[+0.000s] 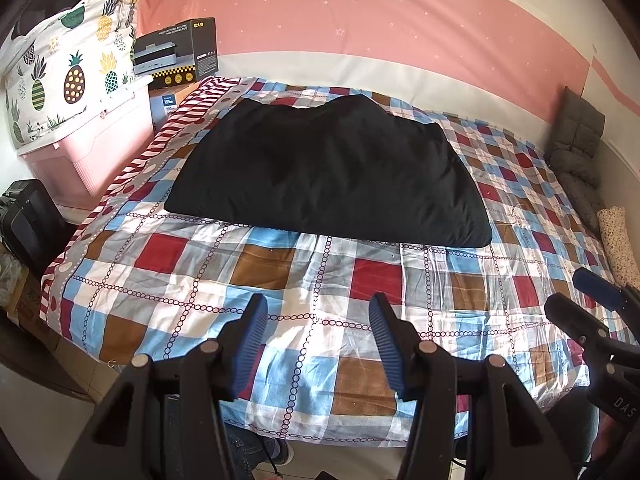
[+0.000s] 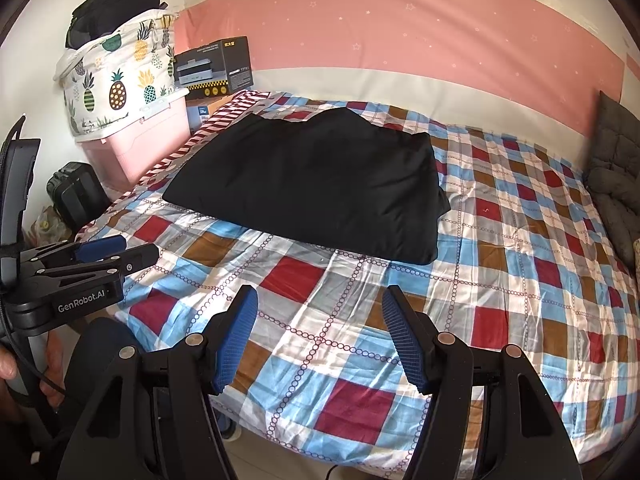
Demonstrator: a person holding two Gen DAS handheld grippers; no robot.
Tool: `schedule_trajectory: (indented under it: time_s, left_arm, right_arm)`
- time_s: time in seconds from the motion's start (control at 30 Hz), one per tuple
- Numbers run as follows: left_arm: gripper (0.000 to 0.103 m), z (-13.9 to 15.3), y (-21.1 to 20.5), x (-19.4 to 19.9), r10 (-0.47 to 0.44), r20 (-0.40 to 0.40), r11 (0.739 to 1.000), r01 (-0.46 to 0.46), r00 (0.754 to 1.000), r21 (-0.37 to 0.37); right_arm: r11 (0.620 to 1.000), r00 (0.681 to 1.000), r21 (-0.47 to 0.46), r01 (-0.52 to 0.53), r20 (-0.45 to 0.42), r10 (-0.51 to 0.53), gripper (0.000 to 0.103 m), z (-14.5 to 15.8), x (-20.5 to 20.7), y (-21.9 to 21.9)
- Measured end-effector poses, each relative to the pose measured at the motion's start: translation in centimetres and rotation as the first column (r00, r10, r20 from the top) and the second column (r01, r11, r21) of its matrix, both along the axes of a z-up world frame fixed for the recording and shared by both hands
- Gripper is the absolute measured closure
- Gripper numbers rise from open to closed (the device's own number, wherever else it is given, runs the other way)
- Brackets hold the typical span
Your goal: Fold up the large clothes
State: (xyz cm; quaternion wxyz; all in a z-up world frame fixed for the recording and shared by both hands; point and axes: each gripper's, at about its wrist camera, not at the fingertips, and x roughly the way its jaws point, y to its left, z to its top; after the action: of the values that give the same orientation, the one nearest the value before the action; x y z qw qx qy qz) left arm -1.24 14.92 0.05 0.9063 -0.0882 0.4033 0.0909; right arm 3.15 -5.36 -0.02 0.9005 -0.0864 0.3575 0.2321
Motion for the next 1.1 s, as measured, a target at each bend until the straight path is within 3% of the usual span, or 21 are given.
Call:
schedule_trajectory:
  time_s: [1.1]
  left_arm:
    - [0.048,-0.36,0.13,-0.12,0.009,-0.013,1.0,-0.009,1.0,0.02]
  right_arm:
    - [1.0,1.0,0.001,0.003,-0.008,-0.003,0.038,-0.23,-0.16,0.11]
